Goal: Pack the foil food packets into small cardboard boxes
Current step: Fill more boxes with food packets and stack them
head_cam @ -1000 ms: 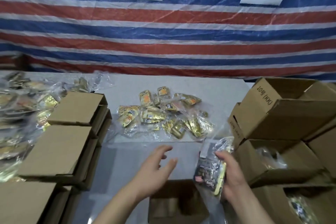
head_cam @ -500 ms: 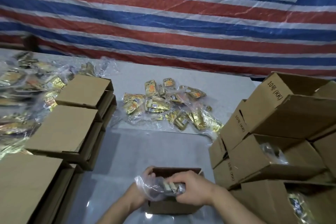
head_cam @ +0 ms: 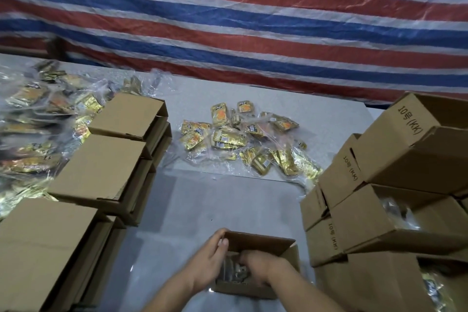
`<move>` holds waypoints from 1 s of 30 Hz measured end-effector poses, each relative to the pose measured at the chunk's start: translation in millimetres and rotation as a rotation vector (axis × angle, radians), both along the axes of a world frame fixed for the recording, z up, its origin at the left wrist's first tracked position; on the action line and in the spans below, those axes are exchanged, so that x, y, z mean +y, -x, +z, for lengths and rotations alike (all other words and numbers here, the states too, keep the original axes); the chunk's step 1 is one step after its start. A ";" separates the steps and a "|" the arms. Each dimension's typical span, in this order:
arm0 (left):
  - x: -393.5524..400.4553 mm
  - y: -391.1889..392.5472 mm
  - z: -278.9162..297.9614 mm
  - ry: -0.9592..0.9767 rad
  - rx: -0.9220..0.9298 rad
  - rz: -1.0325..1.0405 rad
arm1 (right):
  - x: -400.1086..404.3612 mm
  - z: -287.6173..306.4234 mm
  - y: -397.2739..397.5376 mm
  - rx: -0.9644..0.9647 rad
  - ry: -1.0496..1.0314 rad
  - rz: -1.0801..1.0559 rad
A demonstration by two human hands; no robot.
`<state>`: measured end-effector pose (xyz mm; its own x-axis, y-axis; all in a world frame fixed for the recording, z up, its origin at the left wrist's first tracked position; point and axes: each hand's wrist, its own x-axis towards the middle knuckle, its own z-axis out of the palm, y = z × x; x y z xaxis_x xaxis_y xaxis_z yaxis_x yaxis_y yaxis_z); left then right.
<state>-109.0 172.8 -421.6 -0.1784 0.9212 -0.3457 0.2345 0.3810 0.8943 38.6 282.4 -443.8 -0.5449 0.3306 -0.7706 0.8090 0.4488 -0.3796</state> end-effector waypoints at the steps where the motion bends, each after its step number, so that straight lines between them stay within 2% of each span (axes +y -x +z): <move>1: 0.9 -4.3 -0.5 0.012 -0.001 -0.004 | -2.5 -2.4 -3.8 -0.012 0.028 0.007; 4: 2.6 -10.7 0.7 0.010 -0.024 0.003 | -7.8 9.7 -12.3 0.030 0.078 -0.090; 7: 5.1 -11.1 -0.8 0.008 -0.039 -0.003 | 0.9 30.4 -21.8 0.070 -0.016 -0.232; 11: 6.0 -12.2 -4.7 0.021 -0.016 0.025 | 7.9 36.3 -18.8 -0.043 -0.022 -0.147; 12: 5.8 -12.9 -5.6 0.014 -0.015 0.021 | 19.8 34.0 -11.4 -0.121 -0.324 -0.175; 13: 5.4 -14.1 -6.7 0.014 -0.011 0.027 | 19.6 22.9 3.5 -0.132 -0.326 -0.205; 14: 4.5 -15.5 -8.1 0.026 -0.001 0.048 | -7.5 5.0 35.3 -0.205 -0.412 -0.191; 15: 3.2 -16.6 -8.3 0.050 0.017 0.077 | -34.9 -14.6 61.8 -0.255 -0.675 -0.189; 17: 0.9 -17.6 -5.6 0.093 0.054 0.118 | -71.5 -45.7 94.6 -0.302 -0.909 -0.097; 18: 0.5 -17.6 -3.8 0.091 0.054 0.123 | -79.2 -44.8 99.4 -0.321 -0.954 -0.051; 22: 3.7 -16.6 3.9 0.001 0.020 0.106 | -59.8 -36.8 59.1 -0.146 -0.659 -0.210; 23: 4.9 -16.8 5.8 -0.009 0.013 0.119 | -37.6 -20.9 40.5 -0.142 -0.503 -0.228; 24: 5.4 -17.4 7.4 -0.014 0.006 0.138 | -13.1 0.6 18.8 -0.032 -0.308 -0.348; 25: 5.4 -18.4 8.5 -0.027 -0.002 0.155 | 4.4 21.5 -0.6 0.016 -0.363 -0.395; 26: 4.0 -20.3 7.8 -0.050 -0.002 0.166 | -3.0 28.0 -3.0 0.090 -0.485 -0.345; 28: 1.3 -21.3 5.3 -0.112 0.021 0.186 | -1.5 54.6 -14.4 0.148 -0.298 -0.424; 30: 0.2 -22.4 4.3 -0.160 0.064 0.166 | 2.1 68.8 -17.8 0.208 -0.377 -0.513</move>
